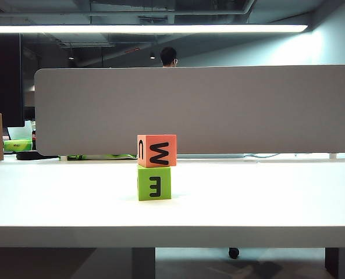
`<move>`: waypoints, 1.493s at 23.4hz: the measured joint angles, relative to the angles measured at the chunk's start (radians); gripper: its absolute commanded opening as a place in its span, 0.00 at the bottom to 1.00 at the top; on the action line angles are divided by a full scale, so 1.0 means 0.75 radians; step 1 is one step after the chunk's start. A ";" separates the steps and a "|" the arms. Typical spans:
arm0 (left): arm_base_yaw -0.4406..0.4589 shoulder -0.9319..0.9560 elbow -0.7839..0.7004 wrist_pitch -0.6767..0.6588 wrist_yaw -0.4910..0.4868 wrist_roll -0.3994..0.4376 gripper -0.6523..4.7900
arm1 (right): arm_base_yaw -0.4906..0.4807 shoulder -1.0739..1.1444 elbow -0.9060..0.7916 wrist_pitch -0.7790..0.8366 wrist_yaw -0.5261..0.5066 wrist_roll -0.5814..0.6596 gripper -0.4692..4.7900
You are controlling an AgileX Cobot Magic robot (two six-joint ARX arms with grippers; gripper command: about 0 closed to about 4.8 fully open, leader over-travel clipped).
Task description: Stack the letter block on the right onto the letter block on the left.
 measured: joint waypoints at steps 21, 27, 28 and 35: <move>-0.001 -0.001 0.000 -0.015 -0.094 -0.001 0.17 | -0.138 0.032 -0.150 -0.049 -0.220 -0.001 0.11; -0.001 -0.001 0.000 -0.015 -0.094 -0.001 0.17 | -0.138 0.032 -0.150 -0.097 -0.206 -0.001 0.11; -0.001 -0.001 0.000 -0.015 -0.094 -0.001 0.17 | -0.138 0.032 -0.150 -0.097 -0.196 -0.001 0.11; -0.001 -0.001 0.000 -0.017 -0.095 -0.001 0.17 | -0.150 -0.036 -0.151 -0.087 -0.076 -0.001 0.11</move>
